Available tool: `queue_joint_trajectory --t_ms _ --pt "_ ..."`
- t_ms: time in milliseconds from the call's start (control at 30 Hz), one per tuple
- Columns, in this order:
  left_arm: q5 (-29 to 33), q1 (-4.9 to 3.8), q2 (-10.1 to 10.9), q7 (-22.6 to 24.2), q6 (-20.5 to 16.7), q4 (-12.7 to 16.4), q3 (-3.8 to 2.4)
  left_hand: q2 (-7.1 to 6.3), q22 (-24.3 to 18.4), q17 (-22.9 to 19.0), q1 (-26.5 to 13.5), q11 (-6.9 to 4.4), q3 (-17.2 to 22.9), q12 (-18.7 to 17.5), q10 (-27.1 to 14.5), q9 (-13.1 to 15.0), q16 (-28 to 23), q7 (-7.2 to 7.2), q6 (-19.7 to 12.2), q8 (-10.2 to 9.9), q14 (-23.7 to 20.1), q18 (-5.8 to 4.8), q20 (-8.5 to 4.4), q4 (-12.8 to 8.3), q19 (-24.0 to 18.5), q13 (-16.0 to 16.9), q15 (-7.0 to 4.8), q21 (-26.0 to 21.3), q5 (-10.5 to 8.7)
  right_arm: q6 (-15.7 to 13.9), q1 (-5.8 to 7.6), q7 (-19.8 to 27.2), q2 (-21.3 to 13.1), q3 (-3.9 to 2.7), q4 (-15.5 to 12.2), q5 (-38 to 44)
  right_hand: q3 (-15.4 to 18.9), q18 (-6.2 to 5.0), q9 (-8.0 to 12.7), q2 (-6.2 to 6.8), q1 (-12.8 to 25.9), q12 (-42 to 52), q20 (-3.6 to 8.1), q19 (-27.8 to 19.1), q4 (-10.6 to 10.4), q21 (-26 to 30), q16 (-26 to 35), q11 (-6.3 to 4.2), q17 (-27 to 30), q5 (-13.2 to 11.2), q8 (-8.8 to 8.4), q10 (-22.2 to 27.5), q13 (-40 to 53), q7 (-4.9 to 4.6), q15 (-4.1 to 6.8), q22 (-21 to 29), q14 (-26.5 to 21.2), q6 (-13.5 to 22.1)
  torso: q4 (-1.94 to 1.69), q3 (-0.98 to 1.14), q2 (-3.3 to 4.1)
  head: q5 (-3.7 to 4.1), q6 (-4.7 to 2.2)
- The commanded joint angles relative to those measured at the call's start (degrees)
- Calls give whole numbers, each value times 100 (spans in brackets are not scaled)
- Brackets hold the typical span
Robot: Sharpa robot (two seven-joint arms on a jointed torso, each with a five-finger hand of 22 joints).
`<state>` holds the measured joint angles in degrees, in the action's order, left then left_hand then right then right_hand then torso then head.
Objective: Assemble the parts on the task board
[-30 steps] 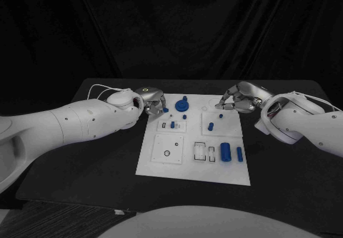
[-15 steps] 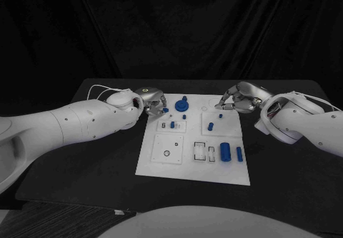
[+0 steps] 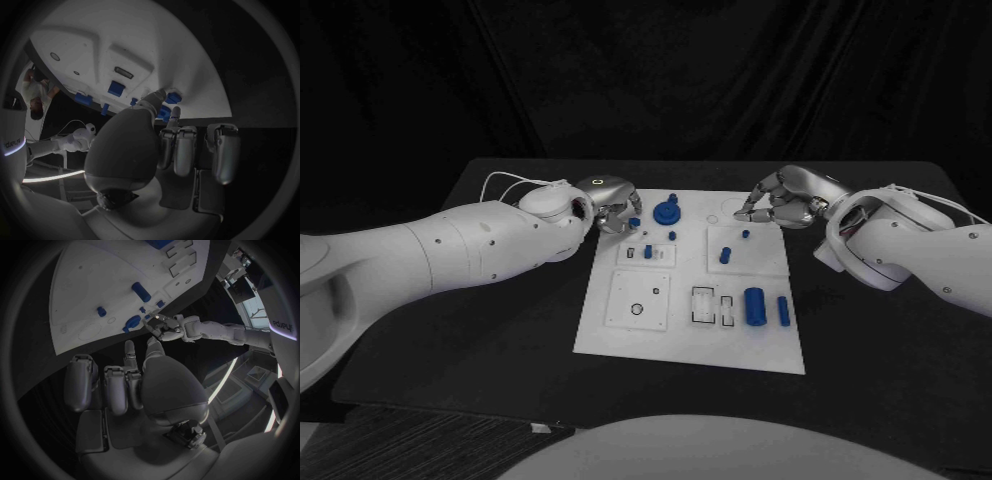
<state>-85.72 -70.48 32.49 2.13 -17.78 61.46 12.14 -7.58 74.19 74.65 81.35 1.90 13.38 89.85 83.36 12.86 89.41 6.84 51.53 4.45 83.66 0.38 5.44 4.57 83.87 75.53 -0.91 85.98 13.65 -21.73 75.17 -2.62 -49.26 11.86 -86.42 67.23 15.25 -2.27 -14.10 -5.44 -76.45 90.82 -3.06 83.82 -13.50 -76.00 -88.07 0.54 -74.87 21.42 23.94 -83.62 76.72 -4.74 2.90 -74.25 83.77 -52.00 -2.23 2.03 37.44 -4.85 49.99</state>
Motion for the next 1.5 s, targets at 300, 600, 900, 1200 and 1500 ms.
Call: queue_joint_trajectory --t_ms 300,600,900,1200,1500 --pt "-20 20 -33 57 120 -4 -2 91 1448 1535 132 -19 133 15 664 30 59 -47 717 253 634 63 -54 -116 376 1447 -46 8 273 30 -15 -65 -8 -5 -5 8 0 -113 -73 -186 -194 -82 12 -30 -17 68 89 -11 -811 -49 -90 -638 1328 -11 44 -1125 486 -12 2 2 1 13 1" --pt "-20 31 8 -53 135 -12 -2 20 1440 1535 110 20 180 15 664 -77 59 7 584 40 634 68 -38 -165 365 1447 -24 -13 268 43 -16 -75 -12 -5 -3 8 4 -115 -73 -184 -189 -82 9 -33 -37 77 88 -10 -813 -64 -92 -638 1328 -11 42 -1123 486 -17 4 2 -2 9 1" --pt "-20 34 44 -97 179 -12 -2 -38 1435 1535 100 102 197 15 664 -245 59 117 103 -106 634 71 24 -212 356 1447 48 -30 184 61 -21 -89 -4 -5 3 8 4 -115 -73 -184 -189 -82 9 -33 -37 77 88 -10 -813 -64 -92 -638 1328 -11 42 -1123 486 -17 -1 1 -1 9 1" --pt "-20 35 90 -109 208 11 -2 -63 1428 1535 22 -1 28 15 664 -447 59 48 -409 -83 634 78 -18 -156 343 1447 -24 -52 -255 78 -29 -97 9 -5 17 8 4 -115 -73 -184 -189 -82 9 -33 -37 77 88 -10 -813 -64 -92 -638 1328 -11 42 -1123 486 -17 -2 2 0 14 1" --pt "-20 36 122 -129 249 18 -2 -58 1427 1535 9 -8 -22 15 664 -447 59 42 -325 -36 634 79 -27 -118 341 1447 -31 -56 -325 84 -37 -98 15 -5 41 8 8 -115 -73 -180 -185 -82 8 -33 -48 78 92 -10 -803 -73 -95 -638 1328 -12 41 -1122 484 -18 0 1 -1 12 1"
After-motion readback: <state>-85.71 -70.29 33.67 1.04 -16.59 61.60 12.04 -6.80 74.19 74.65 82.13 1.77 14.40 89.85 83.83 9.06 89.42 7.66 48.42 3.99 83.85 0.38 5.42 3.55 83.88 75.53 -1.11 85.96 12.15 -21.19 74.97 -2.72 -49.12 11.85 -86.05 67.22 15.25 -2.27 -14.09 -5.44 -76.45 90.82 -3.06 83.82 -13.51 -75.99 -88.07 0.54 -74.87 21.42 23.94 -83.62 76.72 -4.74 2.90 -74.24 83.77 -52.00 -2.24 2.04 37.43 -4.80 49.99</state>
